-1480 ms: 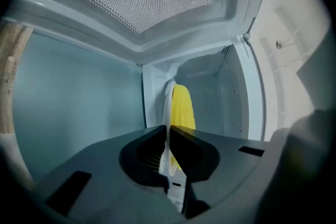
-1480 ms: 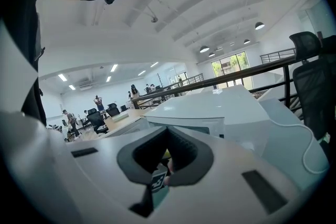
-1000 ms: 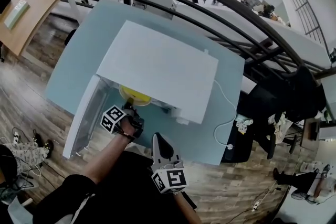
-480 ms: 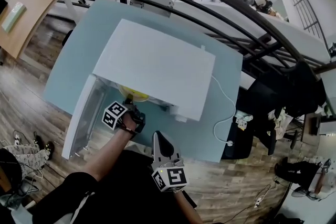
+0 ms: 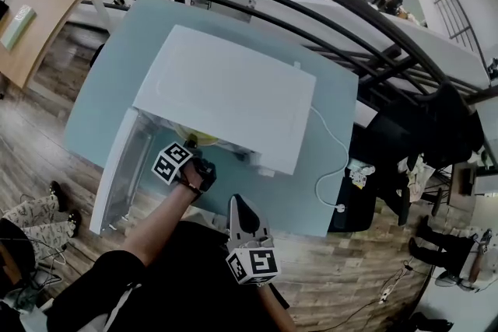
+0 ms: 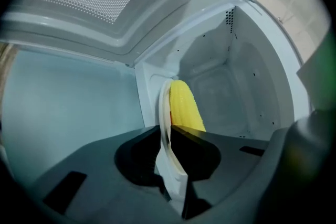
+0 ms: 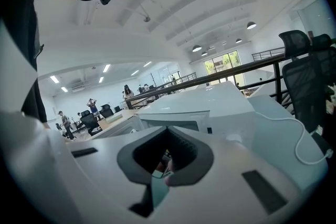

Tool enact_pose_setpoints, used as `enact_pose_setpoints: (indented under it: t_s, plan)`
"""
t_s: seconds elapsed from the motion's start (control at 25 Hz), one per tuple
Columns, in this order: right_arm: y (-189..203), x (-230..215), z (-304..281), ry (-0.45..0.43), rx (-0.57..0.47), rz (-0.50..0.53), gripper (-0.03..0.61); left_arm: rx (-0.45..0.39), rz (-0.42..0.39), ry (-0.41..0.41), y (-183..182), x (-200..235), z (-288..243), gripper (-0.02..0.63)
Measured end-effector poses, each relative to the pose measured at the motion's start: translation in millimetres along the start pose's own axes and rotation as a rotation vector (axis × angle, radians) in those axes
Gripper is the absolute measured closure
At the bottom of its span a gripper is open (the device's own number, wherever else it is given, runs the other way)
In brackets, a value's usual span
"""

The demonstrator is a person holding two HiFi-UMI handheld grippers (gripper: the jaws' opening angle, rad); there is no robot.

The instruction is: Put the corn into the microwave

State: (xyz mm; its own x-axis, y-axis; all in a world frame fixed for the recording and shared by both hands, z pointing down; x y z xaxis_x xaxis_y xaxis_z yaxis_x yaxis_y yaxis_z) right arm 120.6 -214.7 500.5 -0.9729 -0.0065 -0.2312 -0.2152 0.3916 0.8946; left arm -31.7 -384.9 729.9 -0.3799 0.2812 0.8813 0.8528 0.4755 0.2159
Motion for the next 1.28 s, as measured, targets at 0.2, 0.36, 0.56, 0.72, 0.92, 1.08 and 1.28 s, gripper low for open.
enact_pose_setpoints:
  t_s: [0.2,0.36,0.56,0.72,0.92,1.08,1.28]
  plan:
    - [5,-1,3,-0.001,-0.003,-0.002,0.569,0.044,-0.074,-0.007,2,-3,-7,0.508]
    - [5,-4,5,0.001,-0.003,-0.004,0.569,0.071,-0.093,-0.009,6,-1,-9,0.464]
    - [8,-1,7,-0.011,-0.002,-0.004,0.569,0.073,-0.121,-0.019,5,4,4,0.459]
    - [9,3,4,-0.027,-0.003,-0.005,0.569,0.097,-0.195,-0.021,4,8,17,0.462]
    - [11,9,2,-0.05,0.004,-0.013,0.569,0.151,-0.327,-0.038,6,10,36,0.611]
    - [10,11,2,-0.06,0.004,-0.016,0.569,0.2,-0.422,-0.008,9,4,52,0.612]
    - [8,11,-1,-0.065,0.0,-0.019,0.569,0.246,-0.503,0.121,15,-19,75,0.612]
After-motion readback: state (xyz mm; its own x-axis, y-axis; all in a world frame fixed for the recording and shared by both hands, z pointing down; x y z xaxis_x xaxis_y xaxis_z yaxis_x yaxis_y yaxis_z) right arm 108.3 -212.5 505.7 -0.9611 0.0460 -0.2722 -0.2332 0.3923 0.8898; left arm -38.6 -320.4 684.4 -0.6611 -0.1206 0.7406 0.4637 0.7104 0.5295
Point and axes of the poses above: the fingertips, and each gripper's own axes: z backward along the fingers, x to its left, y out of its underside, the point moved 4 cm from there along z, backward along the fingers, and after that the axes turned 13 degrees about y, right-handed, at the moved point
